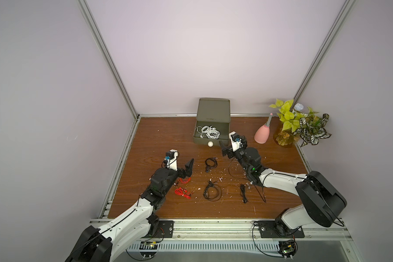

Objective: Place the wired earphones into the drawer by color
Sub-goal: Close the drawer in the storage box.

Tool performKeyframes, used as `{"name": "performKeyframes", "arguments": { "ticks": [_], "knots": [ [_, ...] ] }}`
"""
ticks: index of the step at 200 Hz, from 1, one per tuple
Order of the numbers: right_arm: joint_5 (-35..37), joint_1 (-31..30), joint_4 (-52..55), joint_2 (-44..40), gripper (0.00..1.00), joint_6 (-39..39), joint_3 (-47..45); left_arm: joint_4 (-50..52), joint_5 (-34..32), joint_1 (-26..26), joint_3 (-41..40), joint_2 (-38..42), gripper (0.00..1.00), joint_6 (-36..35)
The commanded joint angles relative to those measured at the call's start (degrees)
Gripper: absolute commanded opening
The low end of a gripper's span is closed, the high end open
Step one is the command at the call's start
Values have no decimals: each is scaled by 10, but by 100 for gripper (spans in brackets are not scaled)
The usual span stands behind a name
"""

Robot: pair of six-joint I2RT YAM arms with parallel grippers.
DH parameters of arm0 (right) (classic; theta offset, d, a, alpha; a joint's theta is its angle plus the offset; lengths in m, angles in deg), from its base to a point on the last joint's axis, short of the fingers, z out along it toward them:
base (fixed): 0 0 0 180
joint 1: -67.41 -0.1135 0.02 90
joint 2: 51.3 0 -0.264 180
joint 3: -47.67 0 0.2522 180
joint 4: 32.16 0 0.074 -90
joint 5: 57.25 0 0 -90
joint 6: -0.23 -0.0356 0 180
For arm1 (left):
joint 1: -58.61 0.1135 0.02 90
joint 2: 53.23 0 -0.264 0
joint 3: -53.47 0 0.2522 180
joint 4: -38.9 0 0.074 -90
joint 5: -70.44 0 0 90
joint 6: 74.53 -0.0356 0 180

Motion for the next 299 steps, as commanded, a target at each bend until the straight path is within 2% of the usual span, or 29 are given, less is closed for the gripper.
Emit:
{"name": "performKeyframes", "arguments": {
  "ticks": [1, 299],
  "knots": [
    [32, -1, -26, 6, 99, 4, 27, -12, -5, 4, -5, 7, 99, -8],
    [41, 54, -10, 131, 99, -20, 152, -18, -9, 4, -9, 2, 99, -12]
  ]
}}
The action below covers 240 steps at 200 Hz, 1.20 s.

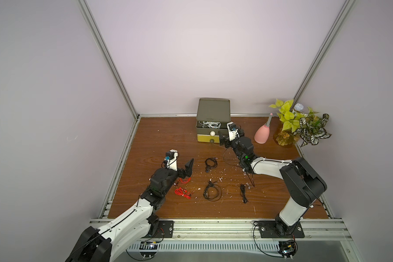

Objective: Place the wired earphones into the drawer by color
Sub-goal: Close the drawer in the storage box.

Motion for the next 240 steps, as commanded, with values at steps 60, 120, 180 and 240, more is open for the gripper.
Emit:
{"name": "performKeyframes", "arguments": {
  "ticks": [60, 120, 180, 240],
  "knots": [
    [10, 18, -7, 27, 99, -8, 57, -17, -9, 4, -7, -1, 99, -6],
    [7, 25, -1, 51, 99, -11, 86, -17, -11, 4, -7, 0, 99, -7],
    [7, 31, 4, 67, 99, -14, 105, -16, -10, 4, -8, 2, 99, -7],
    [8, 36, 9, 76, 99, -18, 118, -17, -11, 4, -7, 0, 99, -7]
  ]
}}
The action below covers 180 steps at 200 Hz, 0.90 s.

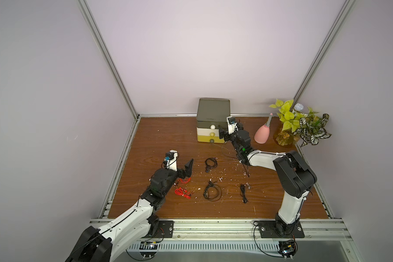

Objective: Place the wired earphones into the drawer by color
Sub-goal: Close the drawer in the storage box.

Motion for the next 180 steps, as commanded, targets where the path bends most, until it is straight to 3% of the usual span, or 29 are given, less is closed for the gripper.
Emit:
{"name": "performKeyframes", "arguments": {
  "ticks": [1, 60, 124, 180],
  "knots": [
    [13, 9, -9, 3, 99, -8, 25, -14, -5, 4, -3, 1, 99, -7],
    [8, 9, -3, -20, 99, -10, 8, -13, -4, 4, -3, 0, 99, -9],
    [-29, 9, 50, -160, 99, -68, -101, -1, 6, 4, 14, 2, 99, 0],
    [-42, 11, 164, -318, 99, -105, -199, 9, 31, -1, 121, -124, 99, 91]
  ]
}}
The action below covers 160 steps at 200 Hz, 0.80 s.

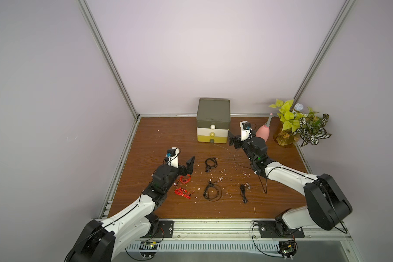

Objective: Place the wired earphones into the drawer by color
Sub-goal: Close the drawer in the storage box, then open the drawer in the storage box.

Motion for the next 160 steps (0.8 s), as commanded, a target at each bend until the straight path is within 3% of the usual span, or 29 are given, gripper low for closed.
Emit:
{"name": "performKeyframes", "arguments": {
  "ticks": [1, 59, 160],
  "knots": [
    [-15, 3, 50, -58, 99, -28, -34, 0, 21, -2, 63, -56, 99, 53],
    [-14, 6, 0, -197, 99, -16, -184, -54, 69, -13, 196, -257, 99, 185],
    [27, 6, -87, -223, 99, -61, -259, -199, 73, -27, 291, -461, 80, 366]
  ]
}}
